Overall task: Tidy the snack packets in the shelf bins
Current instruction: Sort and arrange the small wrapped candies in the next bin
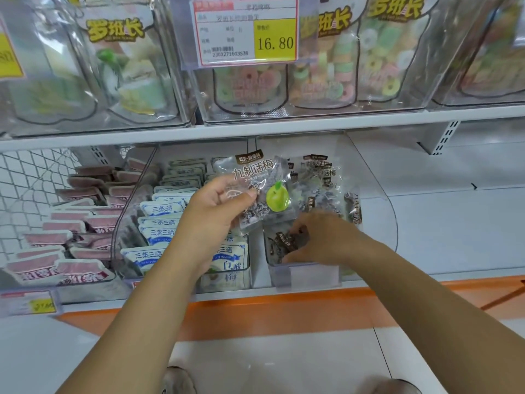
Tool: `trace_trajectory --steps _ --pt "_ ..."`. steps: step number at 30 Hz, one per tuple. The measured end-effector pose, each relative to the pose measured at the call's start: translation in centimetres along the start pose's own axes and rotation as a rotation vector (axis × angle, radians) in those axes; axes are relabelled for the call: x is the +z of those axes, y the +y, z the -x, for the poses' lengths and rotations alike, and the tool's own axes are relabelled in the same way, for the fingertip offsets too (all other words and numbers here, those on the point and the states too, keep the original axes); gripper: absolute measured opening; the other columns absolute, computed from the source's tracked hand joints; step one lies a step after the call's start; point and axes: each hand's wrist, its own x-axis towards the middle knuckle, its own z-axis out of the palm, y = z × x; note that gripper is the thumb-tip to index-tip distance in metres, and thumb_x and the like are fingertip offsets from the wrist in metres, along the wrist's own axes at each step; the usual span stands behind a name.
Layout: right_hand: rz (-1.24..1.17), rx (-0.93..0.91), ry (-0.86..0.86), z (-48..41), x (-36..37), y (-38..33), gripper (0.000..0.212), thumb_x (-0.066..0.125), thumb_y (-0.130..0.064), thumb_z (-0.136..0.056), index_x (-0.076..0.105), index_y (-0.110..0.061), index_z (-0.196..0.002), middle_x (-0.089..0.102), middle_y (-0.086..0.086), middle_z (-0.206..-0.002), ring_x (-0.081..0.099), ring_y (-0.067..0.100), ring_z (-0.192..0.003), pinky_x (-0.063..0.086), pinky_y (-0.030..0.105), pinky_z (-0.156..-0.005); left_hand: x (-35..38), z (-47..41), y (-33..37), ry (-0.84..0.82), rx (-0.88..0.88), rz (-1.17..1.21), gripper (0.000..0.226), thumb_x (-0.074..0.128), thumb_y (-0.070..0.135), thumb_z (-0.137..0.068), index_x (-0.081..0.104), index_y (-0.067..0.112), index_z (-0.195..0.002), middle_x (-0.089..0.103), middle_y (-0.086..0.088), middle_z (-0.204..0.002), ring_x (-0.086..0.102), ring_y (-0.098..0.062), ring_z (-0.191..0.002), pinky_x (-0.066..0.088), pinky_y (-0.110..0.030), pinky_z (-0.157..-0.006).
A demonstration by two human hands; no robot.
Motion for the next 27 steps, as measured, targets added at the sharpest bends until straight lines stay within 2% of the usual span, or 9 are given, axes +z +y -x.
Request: trace_trajectory --steps 3,6,10,13,15,18,20,22,27 --pt "0.044 0.017 0.063 -0.6 0.1 0.2 0.036 0.071 -0.033 -0.075 0.064 -0.026 -0.11 0.059 -0.006 -0.112 0.06 0.017 -0.097 0.054 0.036 -0.084 -0.5 0.1 -0.1 0.0 0.006 -0.015 0.031 0.071 0.027 -0.084 0.064 0.021 -0.114 0.07 0.01 -0.085 0.06 -0.007 -0.075 0.041 -0.032 -0.074" --pt "-0.029 -0.034 0.236 -0.6 -0.7 1.2 0.016 0.065 -0.02 -0.083 0.065 -0.03 -0.095 0.067 -0.008 -0.095 0.061 0.01 -0.08 0.055 0.03 -0.075 -0.9 0.1 -0.3 0.006 0.02 -0.026 0.021 0.066 0.022 -0.088 0.065 0.022 -0.109 0.069 0.01 -0.08 0.051 -0.012 -0.064 0.042 -0.032 -0.066" --pt "-0.056 -0.144 0.41 -0.7 -0.7 2.7 0.03 0.063 -0.001 -0.08 0.055 -0.028 -0.086 0.055 -0.004 -0.098 0.055 0.013 -0.086 0.052 0.029 -0.072 -1.2 -0.1 -0.4 0.038 0.01 -0.011 0.028 0.065 0.02 -0.089 0.062 0.019 -0.117 0.072 0.009 -0.086 0.057 -0.009 -0.07 0.046 -0.027 -0.062" --pt "0.071 -0.221 0.401 -1.3 0.9 2.3 0.038 0.063 0.008 -0.075 0.067 -0.03 -0.079 0.048 -0.002 -0.102 0.047 0.016 -0.095 0.054 0.037 -0.069 -1.5 0.0 -0.4 0.05 -0.008 -0.011 0.032 0.066 0.022 -0.089 0.061 0.019 -0.12 0.073 0.005 -0.093 0.06 -0.008 -0.073 0.045 -0.024 -0.061" --pt "0.068 -0.241 0.37 -1.6 1.1 2.0 0.036 0.063 0.001 -0.081 0.074 -0.033 -0.089 0.045 0.0 -0.104 0.044 0.019 -0.1 0.052 0.036 -0.072 -1.5 0.3 -0.3 0.044 0.0 -0.017 0.027 0.066 0.022 -0.089 0.063 0.02 -0.116 0.072 0.003 -0.092 0.059 -0.009 -0.071 0.047 -0.024 -0.06" --pt "0.205 -0.197 0.2 -1.4 0.7 1.3 0.026 0.057 -0.039 -0.09 0.063 -0.046 -0.115 0.035 -0.002 -0.107 0.038 0.02 -0.111 0.04 0.03 -0.087 -1.7 0.7 -0.2 0.036 0.007 -0.018 0.023 0.065 0.023 -0.089 0.064 0.022 -0.112 0.073 0.005 -0.093 0.065 -0.01 -0.083 0.052 -0.036 -0.077" --pt "0.306 -0.137 0.063 -1.4 0.6 0.9 0.049 0.058 -0.058 -0.083 0.047 -0.051 -0.131 0.03 0.0 -0.114 0.033 0.022 -0.117 0.036 0.035 -0.096 -1.9 1.0 -0.2 0.034 0.009 -0.016 0.019 0.065 0.022 -0.089 0.065 0.025 -0.108 0.073 0.008 -0.093 0.066 -0.008 -0.086 0.051 -0.038 -0.084" --pt "0.351 -0.1 -0.032 -1.7 0.5 0.3 0.065 0.06 -0.062 -0.079 0.033 -0.053 -0.138 0.027 0.004 -0.127 0.029 0.025 -0.124 0.033 0.039 -0.102 -2.1 1.1 -0.1 0.039 0.011 -0.017 0.016 0.065 0.021 -0.089 0.066 0.025 -0.105 0.073 0.01 -0.09 0.066 -0.005 -0.083 0.051 -0.036 -0.083" --pt "0.378 -0.056 -0.22 -2.7 0.2 -0.6 0.068 0.06 -0.048 -0.086 0.022 -0.056 -0.142 0.014 0.008 -0.149 0.013 0.033 -0.138 0.022 0.045 -0.111 -2.3 1.2 0.1 0.059 0.031 -0.008 0.012 0.064 0.018 -0.089 0.065 0.024 -0.1 0.07 0.015 -0.076 0.062 0.002 -0.069 0.044 -0.028 -0.073"
